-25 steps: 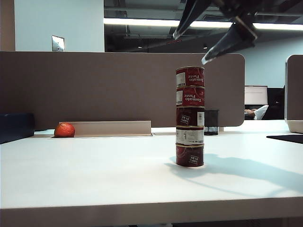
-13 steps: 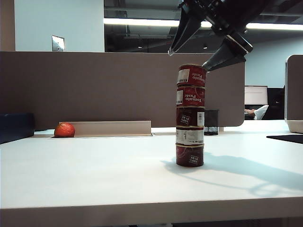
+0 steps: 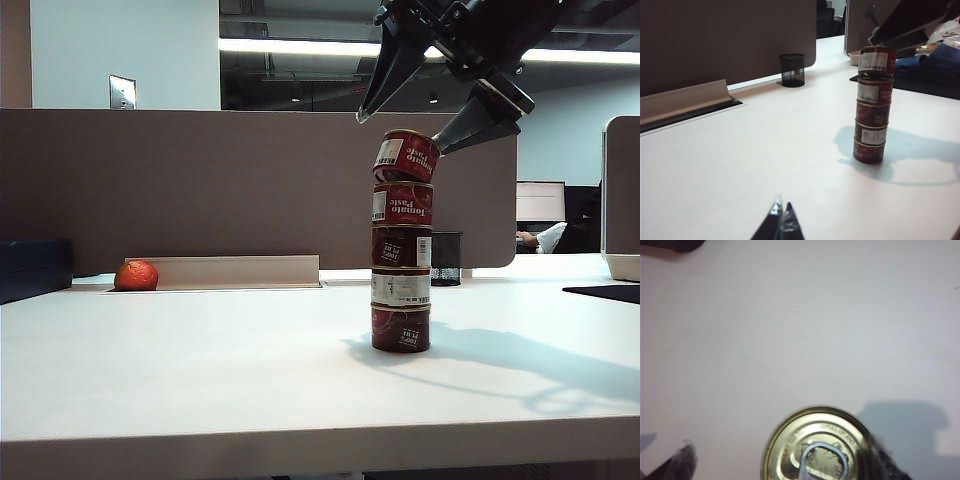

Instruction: Take a can of tomato sauce from the stacked ones and place it on the table.

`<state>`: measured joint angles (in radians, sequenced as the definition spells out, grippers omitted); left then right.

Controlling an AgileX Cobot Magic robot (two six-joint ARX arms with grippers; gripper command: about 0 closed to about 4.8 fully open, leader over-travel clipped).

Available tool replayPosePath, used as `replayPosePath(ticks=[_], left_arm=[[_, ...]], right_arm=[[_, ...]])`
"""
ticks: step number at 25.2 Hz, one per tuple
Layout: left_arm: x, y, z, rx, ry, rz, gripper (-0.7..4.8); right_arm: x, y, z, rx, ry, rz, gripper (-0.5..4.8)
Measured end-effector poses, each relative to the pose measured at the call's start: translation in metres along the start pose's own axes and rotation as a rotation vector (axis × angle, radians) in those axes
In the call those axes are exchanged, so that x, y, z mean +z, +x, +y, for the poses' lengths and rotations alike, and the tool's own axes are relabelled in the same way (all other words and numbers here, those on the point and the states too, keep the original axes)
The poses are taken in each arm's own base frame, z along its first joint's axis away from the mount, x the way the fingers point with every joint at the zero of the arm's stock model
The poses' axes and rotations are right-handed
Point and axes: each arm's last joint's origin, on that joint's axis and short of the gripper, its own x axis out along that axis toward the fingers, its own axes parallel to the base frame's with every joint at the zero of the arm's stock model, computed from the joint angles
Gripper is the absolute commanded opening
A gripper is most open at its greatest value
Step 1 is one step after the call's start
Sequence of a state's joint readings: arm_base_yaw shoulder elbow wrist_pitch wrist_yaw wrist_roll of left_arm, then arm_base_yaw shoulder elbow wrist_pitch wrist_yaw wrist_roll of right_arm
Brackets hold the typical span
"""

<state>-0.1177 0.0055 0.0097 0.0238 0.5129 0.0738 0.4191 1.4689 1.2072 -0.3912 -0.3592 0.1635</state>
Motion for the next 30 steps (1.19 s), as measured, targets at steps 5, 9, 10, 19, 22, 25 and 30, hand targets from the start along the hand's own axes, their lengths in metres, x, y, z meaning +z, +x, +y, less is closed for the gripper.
replayPosePath(ticks=[5,9,10,19,22,25,30], left_arm=[[0.0,0.0,0.0,0.0,0.0,0.0,-0.06],[0.0,0.0,0.0,0.0,0.0,0.0,-0.06],[0.0,0.0,0.0,0.0,0.0,0.0,-0.06],[0.0,0.0,0.0,0.0,0.0,0.0,-0.06],[0.0,0.0,0.0,0.0,0.0,0.0,-0.06],[0.0,0.0,0.0,0.0,0.0,0.001,-0.06],[0.0,0.0,0.0,-0.001,-0.002,0.003,-0.06]], right_arm=[[0.005,-0.003,0.003,0.0,0.0,0.002,4.79],[0.013,-0.008,0.005,-0.008,-0.008,-0.02,4.79],[0.013,-0.008,0.005,-0.011,-0.008,-0.023,4.79],[0.013,-0.008,0.004,-0.068,-0.034,-0.021,4.79],[0.013,-0.008,0.004,-0.068,-0.038,-0.02,4.79],[0.013,-0.008,0.004,-0.068,-0.038,-0.02,4.79],[0.012,-0.004,0.002,-0.071,-0.034,-0.008,4.79]])
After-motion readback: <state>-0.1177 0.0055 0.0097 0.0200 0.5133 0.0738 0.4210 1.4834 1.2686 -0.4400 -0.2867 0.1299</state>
